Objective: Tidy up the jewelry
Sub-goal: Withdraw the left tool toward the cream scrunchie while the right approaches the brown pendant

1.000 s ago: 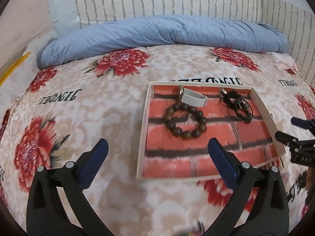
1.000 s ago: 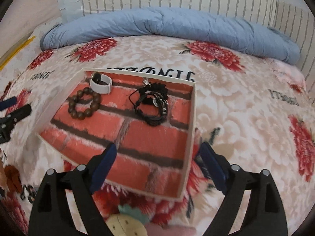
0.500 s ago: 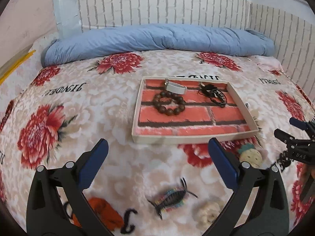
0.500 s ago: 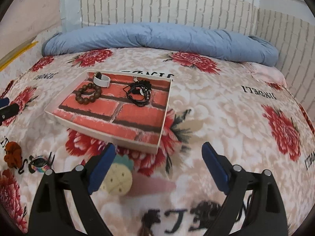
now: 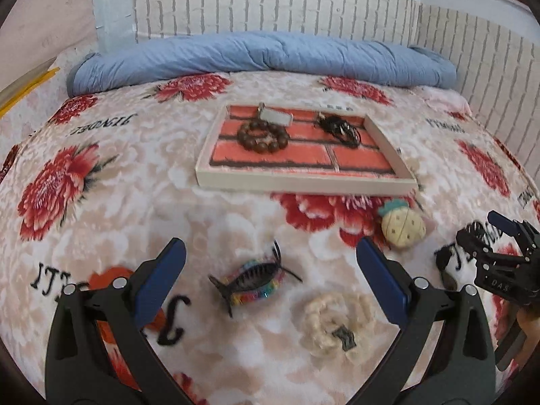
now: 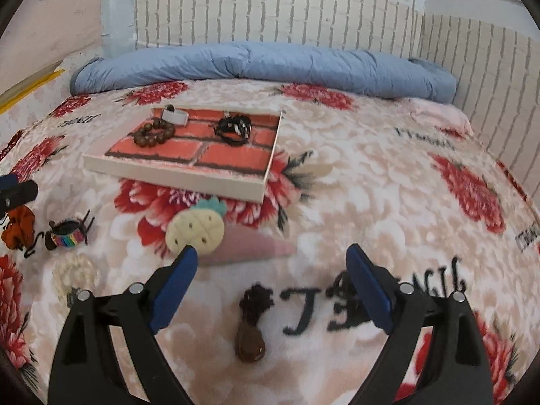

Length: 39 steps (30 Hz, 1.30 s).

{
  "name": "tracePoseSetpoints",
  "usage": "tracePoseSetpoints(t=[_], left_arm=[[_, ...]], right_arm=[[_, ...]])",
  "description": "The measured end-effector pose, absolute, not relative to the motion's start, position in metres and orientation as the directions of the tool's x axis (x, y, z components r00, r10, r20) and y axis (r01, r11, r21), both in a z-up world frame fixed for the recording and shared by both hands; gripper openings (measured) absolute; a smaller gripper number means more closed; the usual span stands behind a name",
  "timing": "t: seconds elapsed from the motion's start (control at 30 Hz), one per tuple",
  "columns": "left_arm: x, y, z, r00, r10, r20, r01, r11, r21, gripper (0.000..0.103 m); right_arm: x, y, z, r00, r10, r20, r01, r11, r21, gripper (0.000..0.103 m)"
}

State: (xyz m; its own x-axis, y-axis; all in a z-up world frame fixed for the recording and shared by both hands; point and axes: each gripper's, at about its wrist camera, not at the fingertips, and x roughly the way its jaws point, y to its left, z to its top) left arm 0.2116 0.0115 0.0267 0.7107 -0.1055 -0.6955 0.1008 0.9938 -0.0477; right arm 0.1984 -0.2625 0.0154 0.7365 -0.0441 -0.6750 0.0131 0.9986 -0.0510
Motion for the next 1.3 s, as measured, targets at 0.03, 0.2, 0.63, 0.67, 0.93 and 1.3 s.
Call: tracePoseSetpoints(t=[0.03, 0.2, 0.63, 0.67, 0.93, 1.3], left_arm=[[0.209, 0.009, 0.022, 0.708, -0.104, -0.699, 0.102, 0.994, -0.045, 0.098], [0.200, -0.003, 0.003, 0.695, -0.123, -0.708, 0.118, 0.991, -0.056, 0.097], [0.197, -0.018, -0.038, 0.665, -0.097, -0.740, 0.121, 0.992, -0.020, 0.092], [0.197, -0.017, -0.041, 0.661, -0.099, -0.744, 0.122, 0.992, -0.024, 0.091], [0.202, -0.013, -0.055, 0.633, -0.123, -0.764, 0.122, 0.991, -0.059, 0.083], [0.207, -0.016, -0.062, 0.613, -0.139, -0.777, 0.138, 0.988, -0.068, 0.074]], right_arm=[[0.197, -0.263, 0.011, 0.734, -0.048, -0.678, 0.020, 0.999, -0.048, 0.088], [0.195, -0.266, -0.010, 0.719, -0.048, -0.693, 0.035, 0.999, -0.033, 0.088], [0.198, -0.262, -0.032, 0.687, -0.053, -0.725, 0.025, 0.998, -0.050, 0.083], [0.199, -0.262, -0.033, 0.682, -0.056, -0.729, 0.026, 0.998, -0.051, 0.079], [0.204, -0.262, -0.039, 0.662, -0.044, -0.748, 0.018, 0.999, -0.043, 0.065], [0.208, -0.261, -0.045, 0.640, -0.032, -0.768, 0.011, 0.999, -0.033, 0.057]])
